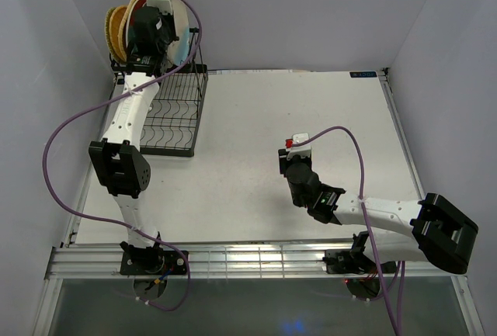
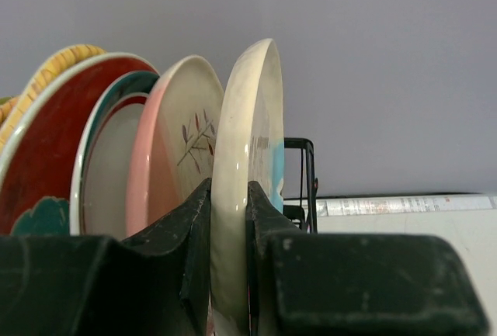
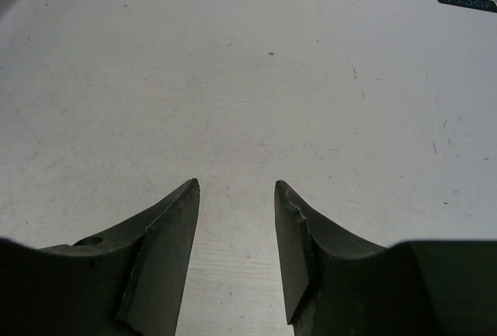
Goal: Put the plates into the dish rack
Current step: Insert the plate into the dish rack.
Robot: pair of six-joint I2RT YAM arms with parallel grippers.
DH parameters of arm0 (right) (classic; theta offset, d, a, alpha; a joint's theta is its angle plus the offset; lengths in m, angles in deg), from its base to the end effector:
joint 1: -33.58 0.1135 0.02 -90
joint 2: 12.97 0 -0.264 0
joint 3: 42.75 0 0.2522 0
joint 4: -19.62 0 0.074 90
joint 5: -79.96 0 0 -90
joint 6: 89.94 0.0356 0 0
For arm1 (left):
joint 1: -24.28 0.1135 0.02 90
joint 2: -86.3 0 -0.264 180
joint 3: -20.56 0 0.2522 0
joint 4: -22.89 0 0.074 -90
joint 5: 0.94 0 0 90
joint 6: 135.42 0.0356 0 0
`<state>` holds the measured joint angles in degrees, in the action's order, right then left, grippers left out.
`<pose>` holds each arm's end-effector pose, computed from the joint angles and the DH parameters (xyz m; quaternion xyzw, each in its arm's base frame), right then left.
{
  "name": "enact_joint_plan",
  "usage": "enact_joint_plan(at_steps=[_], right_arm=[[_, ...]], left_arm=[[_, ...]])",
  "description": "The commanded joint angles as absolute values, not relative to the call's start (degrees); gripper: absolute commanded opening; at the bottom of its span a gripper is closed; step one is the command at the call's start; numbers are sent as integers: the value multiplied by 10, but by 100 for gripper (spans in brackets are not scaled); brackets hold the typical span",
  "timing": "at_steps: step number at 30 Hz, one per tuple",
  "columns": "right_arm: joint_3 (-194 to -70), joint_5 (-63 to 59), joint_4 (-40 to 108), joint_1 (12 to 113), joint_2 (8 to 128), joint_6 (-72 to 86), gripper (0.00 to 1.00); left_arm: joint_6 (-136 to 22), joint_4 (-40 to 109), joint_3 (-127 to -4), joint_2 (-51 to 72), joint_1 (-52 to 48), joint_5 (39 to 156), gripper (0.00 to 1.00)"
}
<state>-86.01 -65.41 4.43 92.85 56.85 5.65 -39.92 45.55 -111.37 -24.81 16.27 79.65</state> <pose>0.1513 0.1973 0.2299 -0.0467 0.7442 -0.0025 0.6663 0.4562 -0.0583 0.4459 0.0275 0.7177 0.0437 0.6944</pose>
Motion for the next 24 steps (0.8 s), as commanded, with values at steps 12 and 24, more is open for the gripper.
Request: enact_joint_plan(at_steps=[12, 24], right_arm=[[-883, -666, 36, 926, 566, 66, 49], [-883, -663, 37, 926, 566, 67, 49]], left_arm=[[-399, 376, -1106, -200, 157, 762, 0], [-397, 333, -1052, -159, 143, 740, 0]])
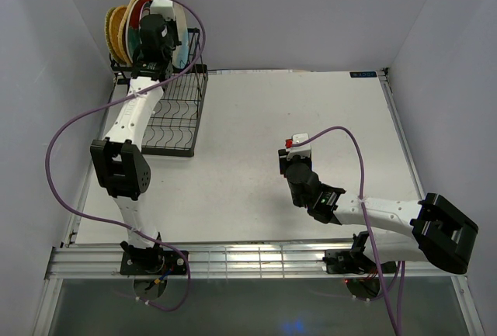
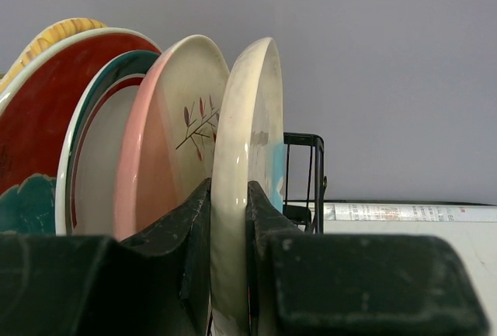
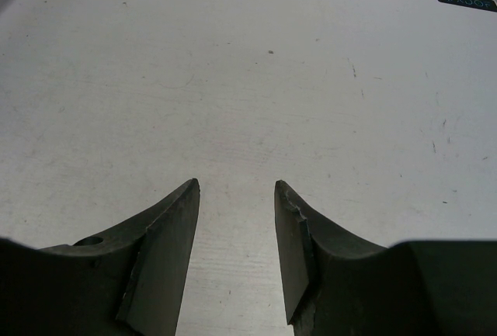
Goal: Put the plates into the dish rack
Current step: Insert the plate into the dish rack.
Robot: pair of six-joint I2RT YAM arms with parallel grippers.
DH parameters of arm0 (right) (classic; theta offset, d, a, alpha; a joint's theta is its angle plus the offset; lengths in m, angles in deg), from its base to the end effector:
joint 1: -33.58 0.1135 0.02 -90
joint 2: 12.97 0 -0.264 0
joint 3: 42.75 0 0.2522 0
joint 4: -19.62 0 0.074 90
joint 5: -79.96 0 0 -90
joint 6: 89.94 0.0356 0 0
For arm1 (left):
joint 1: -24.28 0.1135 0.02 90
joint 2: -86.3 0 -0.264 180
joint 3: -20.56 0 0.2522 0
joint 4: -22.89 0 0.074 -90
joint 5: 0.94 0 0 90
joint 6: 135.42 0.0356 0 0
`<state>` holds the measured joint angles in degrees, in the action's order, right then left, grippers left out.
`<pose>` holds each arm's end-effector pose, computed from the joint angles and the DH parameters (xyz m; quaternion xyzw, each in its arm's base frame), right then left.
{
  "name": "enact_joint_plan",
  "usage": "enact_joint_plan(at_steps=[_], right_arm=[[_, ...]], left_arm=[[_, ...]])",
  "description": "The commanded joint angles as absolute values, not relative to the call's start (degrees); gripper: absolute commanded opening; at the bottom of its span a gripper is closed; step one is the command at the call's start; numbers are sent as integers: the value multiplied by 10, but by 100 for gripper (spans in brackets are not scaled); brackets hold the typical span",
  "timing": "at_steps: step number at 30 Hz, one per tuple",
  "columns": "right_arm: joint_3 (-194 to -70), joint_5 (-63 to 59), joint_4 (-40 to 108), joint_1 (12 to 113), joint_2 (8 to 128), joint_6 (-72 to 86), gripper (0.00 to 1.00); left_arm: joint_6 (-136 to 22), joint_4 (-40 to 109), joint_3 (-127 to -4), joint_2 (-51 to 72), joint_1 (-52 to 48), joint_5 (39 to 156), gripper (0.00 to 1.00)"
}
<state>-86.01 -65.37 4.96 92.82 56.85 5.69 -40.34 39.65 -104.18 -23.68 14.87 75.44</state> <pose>0.1514 0.1971 0.2291 -0.0491 0.7458 -0.0051 0.6643 0.4578 -0.0674 0.4221 0.0084 0.7189 0.0592 0.6925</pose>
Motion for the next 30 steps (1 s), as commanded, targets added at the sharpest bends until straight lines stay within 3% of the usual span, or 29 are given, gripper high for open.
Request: enact_joint_plan(at_steps=[1, 5, 8, 12, 17, 30], right_arm=[[-883, -663, 37, 926, 566, 67, 49], [-884, -663, 38, 926, 566, 67, 49], [-884, -662, 39, 926, 564, 67, 49], [-884, -661, 39, 926, 563, 67, 49], [-884, -662, 40, 926, 562, 68, 49], [-885, -658, 43, 926, 564, 70, 49]], left_arm=[[-396, 333, -1053, -160, 142, 743, 0], [-393, 359, -1073, -190, 141, 763, 0], [-392, 391, -1107, -211, 141, 764, 6], [-390, 390, -1103, -210, 141, 765, 18], [-396, 385, -1090, -197, 141, 767, 49], [-443, 399, -1042, -113, 141, 810, 75]])
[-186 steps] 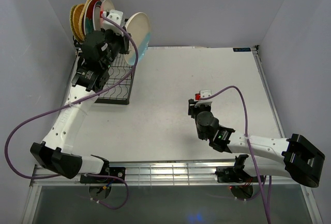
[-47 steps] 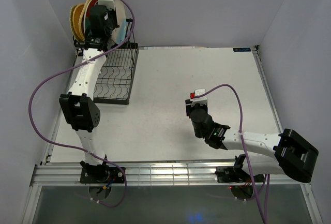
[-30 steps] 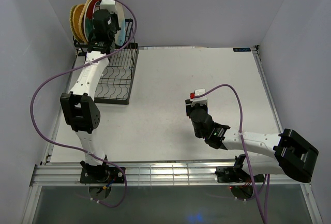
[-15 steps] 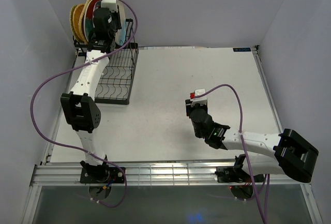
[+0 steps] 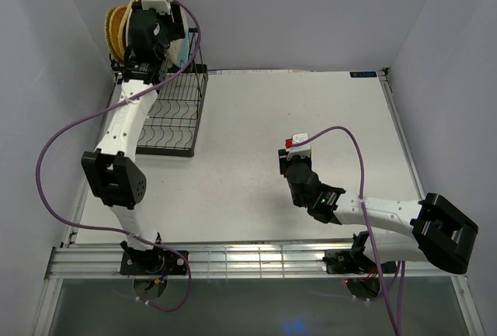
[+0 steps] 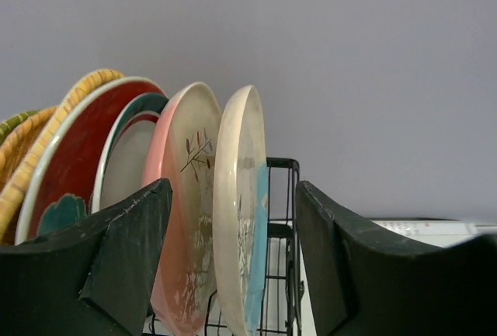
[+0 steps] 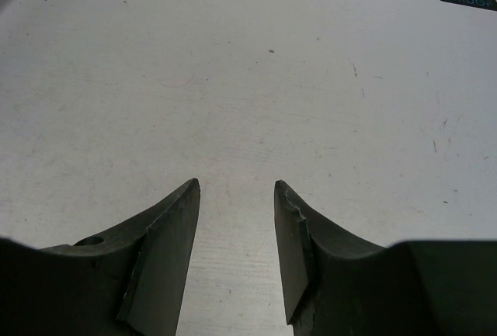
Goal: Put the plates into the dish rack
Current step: Insert the plate into the dish rack, then reset both arms
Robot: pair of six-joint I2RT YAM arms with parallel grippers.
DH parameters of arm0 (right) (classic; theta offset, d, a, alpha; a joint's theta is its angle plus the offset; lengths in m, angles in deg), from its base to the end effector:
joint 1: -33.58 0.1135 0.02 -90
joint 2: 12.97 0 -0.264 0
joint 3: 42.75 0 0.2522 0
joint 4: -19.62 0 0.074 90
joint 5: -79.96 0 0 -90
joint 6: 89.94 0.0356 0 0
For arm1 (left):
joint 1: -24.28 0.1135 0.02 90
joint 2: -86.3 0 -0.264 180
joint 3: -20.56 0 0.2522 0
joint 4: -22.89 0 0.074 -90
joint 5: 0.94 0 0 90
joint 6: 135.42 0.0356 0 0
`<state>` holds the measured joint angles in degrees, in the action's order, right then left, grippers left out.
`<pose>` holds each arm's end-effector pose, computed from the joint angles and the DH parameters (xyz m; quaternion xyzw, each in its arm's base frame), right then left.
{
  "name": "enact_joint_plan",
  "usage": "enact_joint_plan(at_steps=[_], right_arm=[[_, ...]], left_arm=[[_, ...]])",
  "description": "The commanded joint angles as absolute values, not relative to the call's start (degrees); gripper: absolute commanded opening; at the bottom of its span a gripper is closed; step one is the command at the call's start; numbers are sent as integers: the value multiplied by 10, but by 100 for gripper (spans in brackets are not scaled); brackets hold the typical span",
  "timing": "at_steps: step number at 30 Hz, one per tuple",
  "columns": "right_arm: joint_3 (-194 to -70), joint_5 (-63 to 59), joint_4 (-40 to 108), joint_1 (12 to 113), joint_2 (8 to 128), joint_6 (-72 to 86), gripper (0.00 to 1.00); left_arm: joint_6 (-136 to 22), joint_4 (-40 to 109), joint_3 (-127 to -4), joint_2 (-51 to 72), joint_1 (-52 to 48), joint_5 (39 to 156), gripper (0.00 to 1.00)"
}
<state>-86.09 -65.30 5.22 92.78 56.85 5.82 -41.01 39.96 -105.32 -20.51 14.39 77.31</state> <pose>0.1515 0.1971 0.2291 -0.0493 0.7465 -0.0051 0.6636 0.4382 -0.0690 0.4524 0.0130 0.6948 0.0368 0.7181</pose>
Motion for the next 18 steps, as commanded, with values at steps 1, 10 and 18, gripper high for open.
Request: enact_joint_plan(at_steps=[1, 10, 18], right_arm=[[-886, -656, 44, 926, 563, 70, 49], [-885, -632, 48, 926, 560, 73, 54], [-873, -600, 35, 926, 541, 60, 76]], left_arm=[[-449, 400, -1012, -98, 141, 824, 76], [-535, 333, -767, 79, 131, 920, 88], [-565, 253, -552, 176, 130, 975, 92]])
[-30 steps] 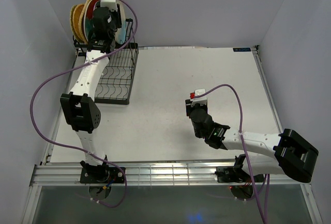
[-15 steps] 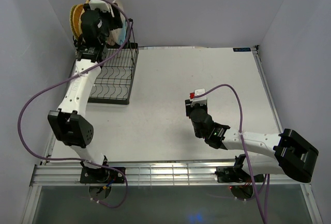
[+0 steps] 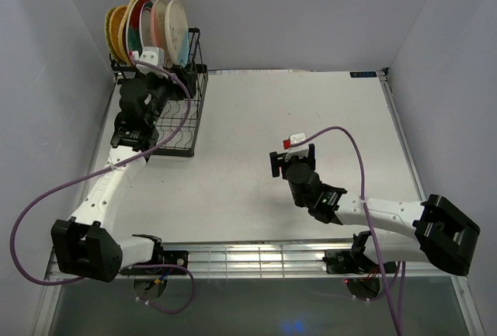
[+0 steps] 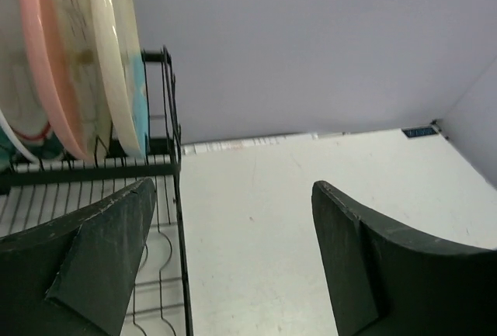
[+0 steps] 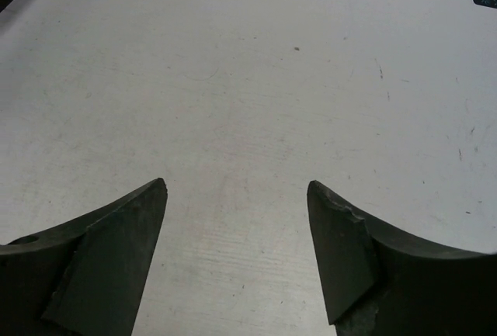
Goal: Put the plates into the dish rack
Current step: Reset both arms
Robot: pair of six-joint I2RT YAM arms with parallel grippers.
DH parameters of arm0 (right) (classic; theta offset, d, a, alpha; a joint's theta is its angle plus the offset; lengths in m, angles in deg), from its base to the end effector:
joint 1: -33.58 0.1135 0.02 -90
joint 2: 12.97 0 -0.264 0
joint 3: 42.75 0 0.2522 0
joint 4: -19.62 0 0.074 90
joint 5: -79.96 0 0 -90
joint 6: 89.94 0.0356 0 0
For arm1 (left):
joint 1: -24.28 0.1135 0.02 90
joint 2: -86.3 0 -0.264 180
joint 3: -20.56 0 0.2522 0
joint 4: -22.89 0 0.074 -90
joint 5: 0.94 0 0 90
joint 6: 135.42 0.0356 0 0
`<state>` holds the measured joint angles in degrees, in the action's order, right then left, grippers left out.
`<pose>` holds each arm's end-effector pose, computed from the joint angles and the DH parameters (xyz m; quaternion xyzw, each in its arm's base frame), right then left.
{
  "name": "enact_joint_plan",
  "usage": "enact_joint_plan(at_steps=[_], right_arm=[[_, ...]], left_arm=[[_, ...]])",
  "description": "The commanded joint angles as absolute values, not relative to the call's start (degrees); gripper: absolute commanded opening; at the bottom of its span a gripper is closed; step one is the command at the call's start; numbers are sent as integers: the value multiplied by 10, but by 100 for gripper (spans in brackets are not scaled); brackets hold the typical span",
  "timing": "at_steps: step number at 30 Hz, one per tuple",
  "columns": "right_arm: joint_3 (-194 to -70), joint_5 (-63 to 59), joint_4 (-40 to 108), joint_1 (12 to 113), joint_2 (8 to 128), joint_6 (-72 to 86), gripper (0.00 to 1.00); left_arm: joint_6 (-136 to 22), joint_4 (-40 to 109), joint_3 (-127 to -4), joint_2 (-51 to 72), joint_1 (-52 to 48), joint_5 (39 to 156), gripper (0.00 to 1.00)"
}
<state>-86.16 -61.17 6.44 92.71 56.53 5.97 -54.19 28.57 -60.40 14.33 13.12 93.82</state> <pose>0.1510 0.1986 0.2283 -0.0756 0.7513 0.0176 0.6554 0.2905 -0.0603 0.4103 0.0445 0.6850 -0.1538 0.7107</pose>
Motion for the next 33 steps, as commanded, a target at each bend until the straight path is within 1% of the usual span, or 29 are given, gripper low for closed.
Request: enact_joint_plan(at_steps=[1, 4, 6, 7, 9, 11, 13, 14, 15, 16, 17, 20, 24, 28, 33], right_arm=[[-870, -596, 34, 926, 536, 59, 81], [-856, -574, 24, 926, 513, 50, 89], [-846, -554, 12, 926, 493, 36, 89], [-835, -523, -5, 926, 486, 28, 91], [-825, -507, -16, 926, 469, 17, 91], [-817, -507, -23, 926, 460, 14, 93], [-817, -517, -22, 926, 457, 14, 96], [-816, -517, -20, 926, 453, 14, 97], [-814, -511, -21, 926, 450, 13, 98], [-811, -491, -21, 926, 447, 11, 90], [-802, -483, -35, 926, 441, 5, 90], [-795, -477, -46, 926, 433, 3, 90], [-795, -483, -44, 926, 429, 3, 90], [-795, -476, -45, 926, 430, 3, 90], [-796, -473, -46, 926, 433, 3, 90]], left_arm=[[-568, 243, -530, 187, 130, 981, 92], [-582, 190, -446, 230, 130, 1025, 93], [-577, 162, -416, 249, 130, 1046, 93], [-573, 157, -395, 253, 130, 1047, 93], [-563, 149, -376, 265, 130, 1042, 94], [-559, 131, -330, 280, 130, 1009, 94], [-549, 82, -275, 317, 130, 980, 95], [-546, 23, -216, 331, 130, 975, 96], [-543, -2, -190, 343, 130, 972, 96], [-539, -20, -169, 366, 130, 972, 96], [-531, -43, -136, 376, 130, 979, 96], [-522, -61, -98, 399, 130, 986, 95], [-505, -69, -79, 395, 130, 993, 95], [-495, -69, -79, 375, 130, 957, 95], [-491, -69, -83, 362, 130, 950, 95]])
